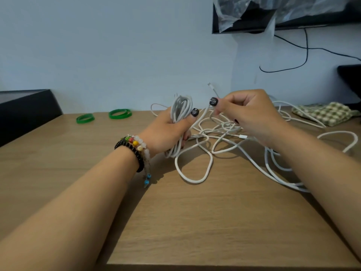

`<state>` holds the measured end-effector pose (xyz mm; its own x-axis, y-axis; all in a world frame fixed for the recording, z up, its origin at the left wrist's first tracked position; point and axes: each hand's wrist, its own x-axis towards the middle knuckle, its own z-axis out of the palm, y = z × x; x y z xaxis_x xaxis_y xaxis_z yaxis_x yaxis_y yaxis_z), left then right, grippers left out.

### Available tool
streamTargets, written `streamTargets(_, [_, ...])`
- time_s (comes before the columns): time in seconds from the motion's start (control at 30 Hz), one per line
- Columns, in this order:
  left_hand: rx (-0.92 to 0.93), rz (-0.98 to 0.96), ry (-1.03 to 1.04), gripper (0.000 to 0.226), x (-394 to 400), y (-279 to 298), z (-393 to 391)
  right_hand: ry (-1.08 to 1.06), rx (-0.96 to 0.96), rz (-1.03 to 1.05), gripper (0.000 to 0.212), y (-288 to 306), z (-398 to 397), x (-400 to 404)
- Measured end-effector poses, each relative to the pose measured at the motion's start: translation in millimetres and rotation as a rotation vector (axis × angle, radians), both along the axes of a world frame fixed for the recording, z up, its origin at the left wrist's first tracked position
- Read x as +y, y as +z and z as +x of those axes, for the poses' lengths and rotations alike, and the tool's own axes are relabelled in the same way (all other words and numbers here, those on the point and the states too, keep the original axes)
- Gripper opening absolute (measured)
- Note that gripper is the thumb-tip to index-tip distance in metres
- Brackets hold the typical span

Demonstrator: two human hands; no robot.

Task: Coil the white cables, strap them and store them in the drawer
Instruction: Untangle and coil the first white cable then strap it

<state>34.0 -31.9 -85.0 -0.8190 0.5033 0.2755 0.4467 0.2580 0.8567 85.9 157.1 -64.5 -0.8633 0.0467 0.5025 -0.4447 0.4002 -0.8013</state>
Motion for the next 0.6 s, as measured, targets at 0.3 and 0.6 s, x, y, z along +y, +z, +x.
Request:
streamTargets(0.3, [-0.072, 0.066, -0.302, 0.024, 0, 6, 11, -0.033, 0.223, -0.077, 0.021, 7, 6, -10])
streamTargets(0.6, [-0.347, 0.072, -0.387, 0.003, 3, 7, 18, 0.040, 0.227, -0.162, 0.021, 7, 9, -16])
